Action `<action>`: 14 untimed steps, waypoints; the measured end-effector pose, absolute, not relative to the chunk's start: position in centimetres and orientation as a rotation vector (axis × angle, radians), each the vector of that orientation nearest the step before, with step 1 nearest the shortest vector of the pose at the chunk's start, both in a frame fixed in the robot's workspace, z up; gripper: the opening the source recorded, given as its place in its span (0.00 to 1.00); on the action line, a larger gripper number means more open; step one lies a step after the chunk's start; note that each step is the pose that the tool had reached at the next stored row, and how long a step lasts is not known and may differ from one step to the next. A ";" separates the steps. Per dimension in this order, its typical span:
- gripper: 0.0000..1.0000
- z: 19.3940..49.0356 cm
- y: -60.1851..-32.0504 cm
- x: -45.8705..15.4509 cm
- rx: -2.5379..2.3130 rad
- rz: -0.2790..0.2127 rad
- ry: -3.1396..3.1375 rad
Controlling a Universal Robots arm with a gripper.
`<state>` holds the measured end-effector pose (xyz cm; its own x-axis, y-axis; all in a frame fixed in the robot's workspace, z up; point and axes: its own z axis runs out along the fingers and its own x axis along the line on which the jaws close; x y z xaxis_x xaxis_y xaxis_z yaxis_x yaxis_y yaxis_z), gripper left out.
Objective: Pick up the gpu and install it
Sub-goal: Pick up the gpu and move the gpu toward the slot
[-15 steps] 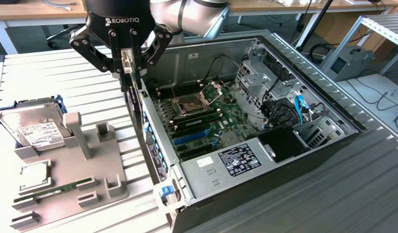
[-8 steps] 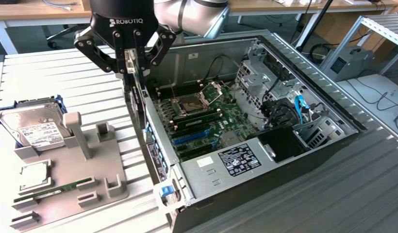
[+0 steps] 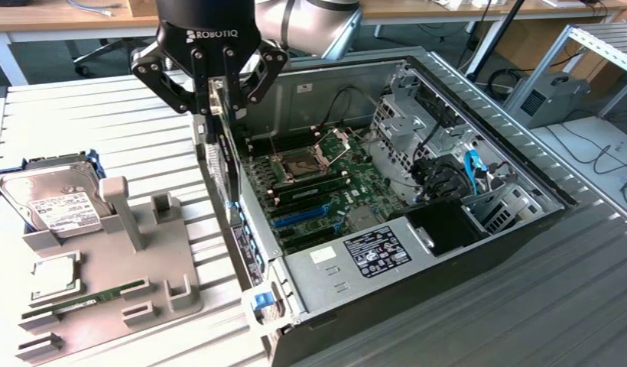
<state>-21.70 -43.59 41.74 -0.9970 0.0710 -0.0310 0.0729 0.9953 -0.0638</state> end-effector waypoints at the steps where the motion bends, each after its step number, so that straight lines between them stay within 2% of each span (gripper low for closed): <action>1: 0.26 41.7 -43.6 -21.6 0.112 -0.102 3.109; 14: 0.26 41.6 -43.6 -19.9 0.112 -0.106 3.109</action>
<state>-19.91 -43.56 41.61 -0.9970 0.0709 -0.0312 0.0729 0.9951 -0.0673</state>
